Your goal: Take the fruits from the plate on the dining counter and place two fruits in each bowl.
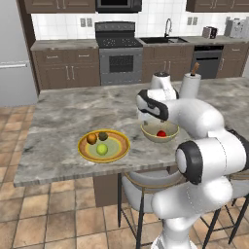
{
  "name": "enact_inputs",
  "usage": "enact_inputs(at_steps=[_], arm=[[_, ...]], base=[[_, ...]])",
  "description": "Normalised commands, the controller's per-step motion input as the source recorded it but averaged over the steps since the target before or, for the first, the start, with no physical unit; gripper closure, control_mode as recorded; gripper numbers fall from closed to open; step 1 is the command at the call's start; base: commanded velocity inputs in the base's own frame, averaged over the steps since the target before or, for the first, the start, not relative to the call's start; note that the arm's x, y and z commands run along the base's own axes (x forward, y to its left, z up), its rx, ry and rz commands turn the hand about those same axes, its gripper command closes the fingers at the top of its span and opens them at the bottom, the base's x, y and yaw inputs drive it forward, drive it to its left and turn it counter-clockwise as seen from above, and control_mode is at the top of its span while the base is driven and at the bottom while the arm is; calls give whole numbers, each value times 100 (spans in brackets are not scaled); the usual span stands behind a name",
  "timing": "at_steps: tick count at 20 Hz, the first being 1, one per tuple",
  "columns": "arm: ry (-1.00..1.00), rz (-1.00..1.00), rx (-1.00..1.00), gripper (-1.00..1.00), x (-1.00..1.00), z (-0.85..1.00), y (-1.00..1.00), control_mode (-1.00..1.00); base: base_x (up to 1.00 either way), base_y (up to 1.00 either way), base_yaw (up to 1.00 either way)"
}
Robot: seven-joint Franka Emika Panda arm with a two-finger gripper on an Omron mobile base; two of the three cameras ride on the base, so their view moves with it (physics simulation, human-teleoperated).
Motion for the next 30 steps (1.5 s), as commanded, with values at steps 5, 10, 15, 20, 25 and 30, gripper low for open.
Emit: enact_inputs(at_steps=[5, 10, 15, 20, 25, 30], arm=[[0, 17, 2, -100, -54, 10, 100, -100], [1, 15, 0, -100, -35, 0, 100, -100], [0, 12, 0, -100, -1, -10, 98, -100], [0, 1, 0, -100, 22, -26, 67, -100], [0, 0, 0, -100, 26, -33, 13, -100], [0, 0, 0, -100, 35, -33, 0, -100]], base=[[0, 0, 0], [0, 0, 0], [0, 0, 0], [0, 0, 0], [0, 0, 0], [0, 0, 0]])
